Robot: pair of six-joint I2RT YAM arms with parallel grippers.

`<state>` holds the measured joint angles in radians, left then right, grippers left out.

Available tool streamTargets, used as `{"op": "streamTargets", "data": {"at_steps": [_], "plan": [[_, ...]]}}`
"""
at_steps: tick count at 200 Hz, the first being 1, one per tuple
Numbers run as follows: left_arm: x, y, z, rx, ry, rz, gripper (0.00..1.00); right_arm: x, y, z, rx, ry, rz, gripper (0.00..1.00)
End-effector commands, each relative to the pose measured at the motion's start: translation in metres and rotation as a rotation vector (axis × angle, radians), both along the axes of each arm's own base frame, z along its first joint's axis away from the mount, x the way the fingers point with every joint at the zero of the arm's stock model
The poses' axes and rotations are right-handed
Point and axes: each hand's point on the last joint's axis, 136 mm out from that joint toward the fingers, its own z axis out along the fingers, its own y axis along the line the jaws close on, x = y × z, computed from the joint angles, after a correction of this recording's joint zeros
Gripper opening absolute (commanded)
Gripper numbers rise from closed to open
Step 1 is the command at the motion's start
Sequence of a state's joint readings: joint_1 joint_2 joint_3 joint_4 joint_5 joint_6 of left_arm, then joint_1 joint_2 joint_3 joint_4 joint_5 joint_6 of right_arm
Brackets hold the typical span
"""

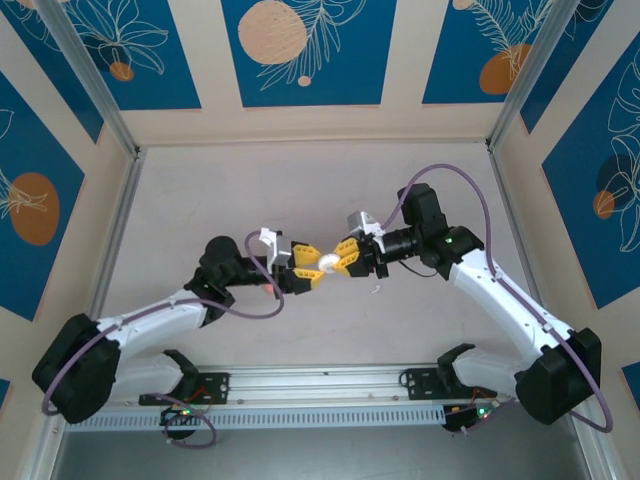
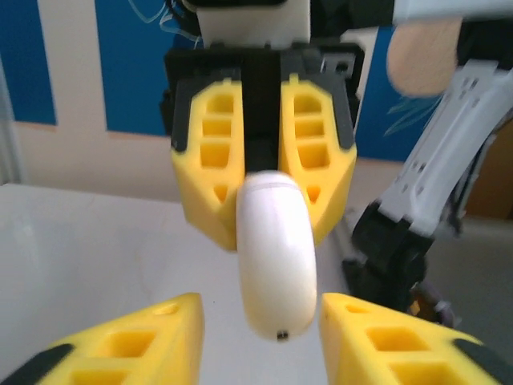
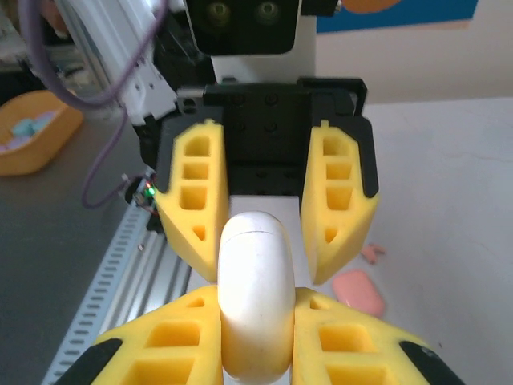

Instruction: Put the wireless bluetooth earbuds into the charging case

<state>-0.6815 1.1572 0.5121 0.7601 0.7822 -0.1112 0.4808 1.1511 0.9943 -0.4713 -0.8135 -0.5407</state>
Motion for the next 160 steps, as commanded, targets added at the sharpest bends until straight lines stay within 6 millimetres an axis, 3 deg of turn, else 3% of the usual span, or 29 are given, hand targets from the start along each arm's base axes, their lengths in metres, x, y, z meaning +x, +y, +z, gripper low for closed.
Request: {"op": "streamTargets", "data": {"at_steps": [1,54,160], "plan": [[0.003,0.009,-0.023,0.188,-0.066,0.044,0.47,-0.001,-0.007,-0.012,-0.118,-0.086,-0.025,0.13],[-0.005,0.025,-0.042,0.399,-0.113,0.033,0.50,0.001,0.002,-0.029,-0.269,-0.235,-0.021,0.13],[-0.011,0.018,-0.038,0.377,-0.093,-0.030,0.47,-0.009,0.034,-0.035,-0.286,-0.265,0.082,0.12]]}}
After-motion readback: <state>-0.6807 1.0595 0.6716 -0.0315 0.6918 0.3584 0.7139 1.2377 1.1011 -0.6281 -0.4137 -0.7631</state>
